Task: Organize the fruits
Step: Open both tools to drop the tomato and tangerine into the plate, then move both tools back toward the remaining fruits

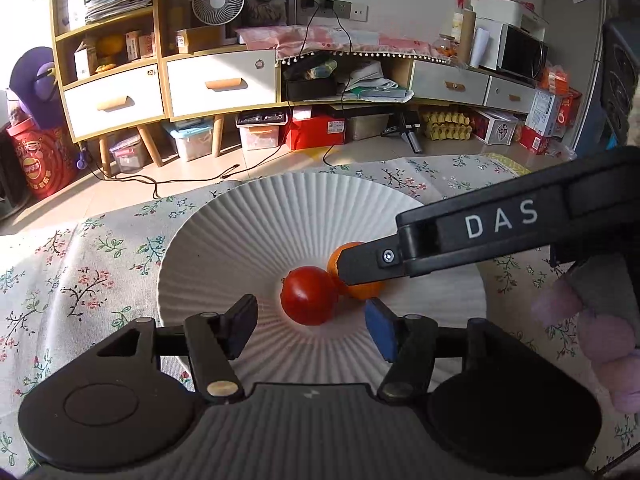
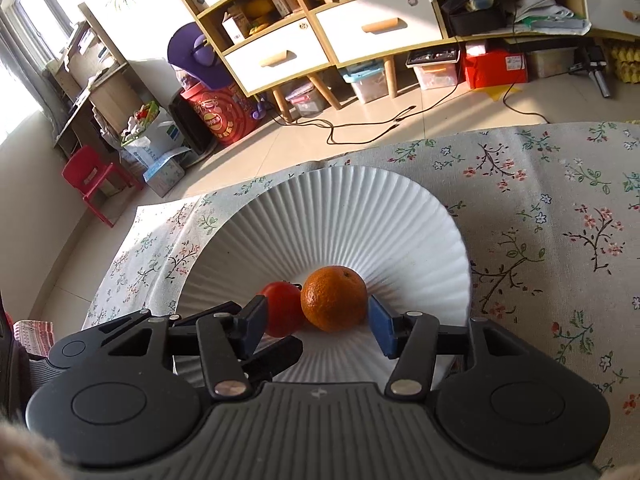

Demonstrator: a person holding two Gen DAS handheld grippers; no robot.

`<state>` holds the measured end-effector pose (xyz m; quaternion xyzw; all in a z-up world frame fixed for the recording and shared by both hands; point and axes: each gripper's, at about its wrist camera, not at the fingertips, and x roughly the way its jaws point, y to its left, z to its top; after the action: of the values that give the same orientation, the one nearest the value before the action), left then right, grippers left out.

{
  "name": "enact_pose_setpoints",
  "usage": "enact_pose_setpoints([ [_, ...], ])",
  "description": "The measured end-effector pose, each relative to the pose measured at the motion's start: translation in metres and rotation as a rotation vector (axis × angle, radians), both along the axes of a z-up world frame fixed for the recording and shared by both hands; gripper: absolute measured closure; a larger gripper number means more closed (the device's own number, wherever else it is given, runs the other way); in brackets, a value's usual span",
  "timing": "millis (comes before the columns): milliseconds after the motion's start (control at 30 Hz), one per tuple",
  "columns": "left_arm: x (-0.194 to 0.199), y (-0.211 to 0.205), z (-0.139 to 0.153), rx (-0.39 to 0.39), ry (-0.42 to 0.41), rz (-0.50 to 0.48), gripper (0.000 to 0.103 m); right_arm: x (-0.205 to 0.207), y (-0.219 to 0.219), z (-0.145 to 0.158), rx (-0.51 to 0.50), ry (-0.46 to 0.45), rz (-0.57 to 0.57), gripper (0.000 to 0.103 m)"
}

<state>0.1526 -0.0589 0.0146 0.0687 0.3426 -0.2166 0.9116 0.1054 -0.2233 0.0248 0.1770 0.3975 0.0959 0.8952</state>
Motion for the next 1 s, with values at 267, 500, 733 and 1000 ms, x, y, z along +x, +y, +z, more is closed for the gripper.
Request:
enact_pose_setpoints([
  [267,-0.024,0.017,0.012,-0.024,-0.004,0.005,0.02,-0.021,0.005,0.017,-0.045,-0.036,-0.013,0.022],
  [500,-0.054,0.035,0.022,0.004,-0.016,-0.003,0.01,-0.041,0.011,0.023,-0.06,-0.041,-0.023,0.003],
  [733,-0.082,0.052,0.024,0.04,-0.004,0.005,0.007,-0.065,0.028,0.023,-0.116,-0.058,0.005,0.001],
  [1000,-0.105,0.064,0.019,0.063,0.005,0.014,0.007,-0.085,0.038,0.017,-0.145,-0.073,0.027,0.001],
])
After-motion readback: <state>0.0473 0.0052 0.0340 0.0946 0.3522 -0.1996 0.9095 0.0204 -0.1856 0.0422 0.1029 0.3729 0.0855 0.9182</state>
